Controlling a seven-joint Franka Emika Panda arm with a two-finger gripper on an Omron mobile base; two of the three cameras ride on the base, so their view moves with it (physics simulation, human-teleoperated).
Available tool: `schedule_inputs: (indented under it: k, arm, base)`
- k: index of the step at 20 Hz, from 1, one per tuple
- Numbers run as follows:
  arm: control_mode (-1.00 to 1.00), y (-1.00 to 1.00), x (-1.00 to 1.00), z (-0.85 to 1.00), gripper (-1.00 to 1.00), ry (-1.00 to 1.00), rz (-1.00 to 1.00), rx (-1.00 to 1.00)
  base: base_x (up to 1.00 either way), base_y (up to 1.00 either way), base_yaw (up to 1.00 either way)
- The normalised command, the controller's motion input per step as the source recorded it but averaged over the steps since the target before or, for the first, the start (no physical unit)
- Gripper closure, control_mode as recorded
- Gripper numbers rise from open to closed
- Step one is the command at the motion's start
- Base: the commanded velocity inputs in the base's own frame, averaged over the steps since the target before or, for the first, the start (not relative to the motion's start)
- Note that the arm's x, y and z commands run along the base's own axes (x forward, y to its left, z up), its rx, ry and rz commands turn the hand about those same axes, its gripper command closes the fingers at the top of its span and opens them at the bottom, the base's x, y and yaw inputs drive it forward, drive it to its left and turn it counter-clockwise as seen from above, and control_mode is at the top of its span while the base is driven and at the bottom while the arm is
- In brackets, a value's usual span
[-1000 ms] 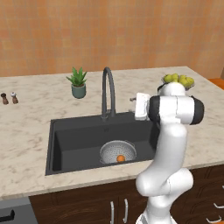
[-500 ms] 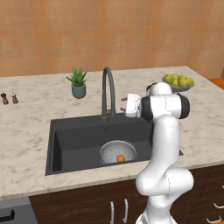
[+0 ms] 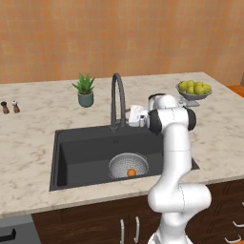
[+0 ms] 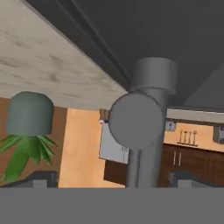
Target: Put the colander in the sink, put the tangerine in the colander, and turn on the sink faucet and pour water over the colander.
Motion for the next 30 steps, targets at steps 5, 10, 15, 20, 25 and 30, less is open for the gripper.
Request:
schedule_inputs:
  k: [5, 10, 15, 20, 25, 30]
  arm:
    - [-1.0, 0.06, 0.7, -0.27, -1.0, 0.02, 0.0, 0.0]
    - [-1.0, 0.03, 0.49, -0.2, -1.0, 0.01, 0.0, 0.0]
    - [-1.0, 0.29, 0.14, 0.0, -1.0, 0.0, 0.0, -0.01]
    - [-1.0, 0.48, 0.01, 0.08, 1.0, 0.03, -0.3, -0.24]
    - [-1.0, 0.26, 0.0, 0.01, 1.0, 0.09, -0.46, -0.28]
    - [-1.0, 0.49, 0.0, 0.16, 1.0, 0.0, -0.42, -0.22]
  base:
    - [0.0, 0.0, 0.0]
    - [0.0, 0.0, 0.0]
    - [0.0, 0.0, 0.0]
    - [0.0, 0.0, 0.0]
    - [0.0, 0.0, 0.0]
    - [0.0, 0.0, 0.0]
